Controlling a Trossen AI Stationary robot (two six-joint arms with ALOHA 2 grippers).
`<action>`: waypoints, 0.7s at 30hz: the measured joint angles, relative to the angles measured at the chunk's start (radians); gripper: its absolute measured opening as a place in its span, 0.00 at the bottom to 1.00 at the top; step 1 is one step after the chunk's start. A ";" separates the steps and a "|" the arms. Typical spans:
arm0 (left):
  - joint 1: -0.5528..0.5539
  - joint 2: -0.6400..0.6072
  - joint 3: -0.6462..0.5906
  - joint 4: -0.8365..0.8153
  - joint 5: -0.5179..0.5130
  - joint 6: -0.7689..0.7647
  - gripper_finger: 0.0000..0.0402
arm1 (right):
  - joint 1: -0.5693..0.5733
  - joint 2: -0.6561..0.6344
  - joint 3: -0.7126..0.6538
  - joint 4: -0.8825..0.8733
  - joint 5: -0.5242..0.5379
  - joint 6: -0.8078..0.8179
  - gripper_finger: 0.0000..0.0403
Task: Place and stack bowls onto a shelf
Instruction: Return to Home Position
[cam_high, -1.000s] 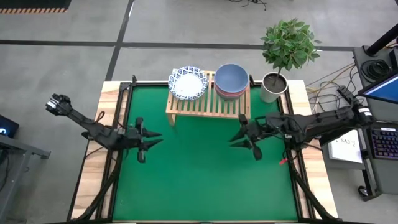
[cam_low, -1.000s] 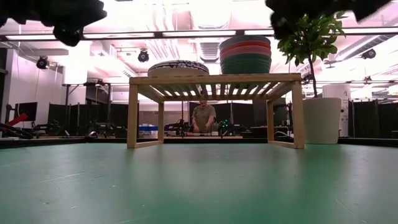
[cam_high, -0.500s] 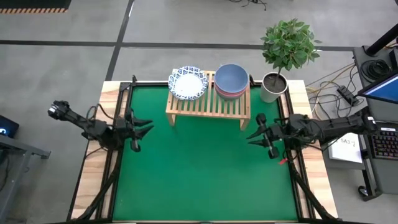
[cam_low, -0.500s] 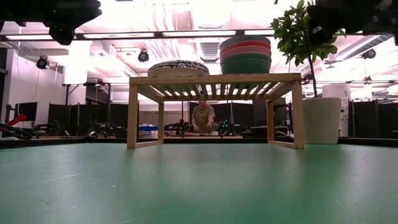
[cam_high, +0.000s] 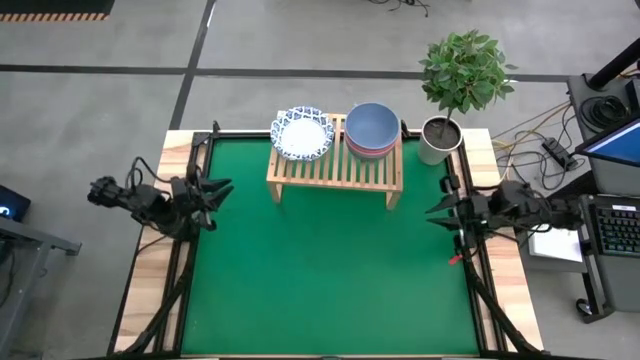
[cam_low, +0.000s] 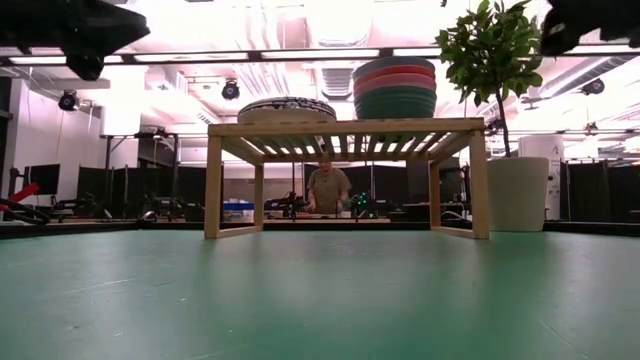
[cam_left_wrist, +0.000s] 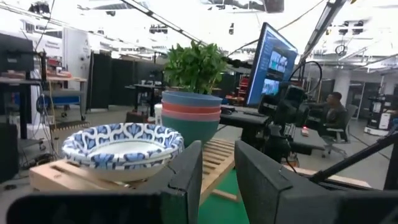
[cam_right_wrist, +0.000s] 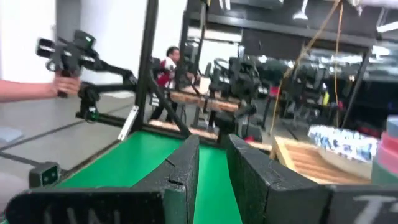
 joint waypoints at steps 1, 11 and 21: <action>0.000 -0.019 -0.007 -0.009 0.000 -0.005 0.19 | 0.000 -0.018 0.002 -0.014 -0.001 -0.009 0.18; 0.003 -0.048 -0.109 0.005 0.024 -0.063 0.19 | 0.000 -0.064 -0.036 -0.054 0.029 -0.064 0.18; 0.007 -0.042 -0.213 0.013 0.023 -0.278 0.19 | -0.003 -0.077 -0.183 0.004 0.048 -0.055 0.18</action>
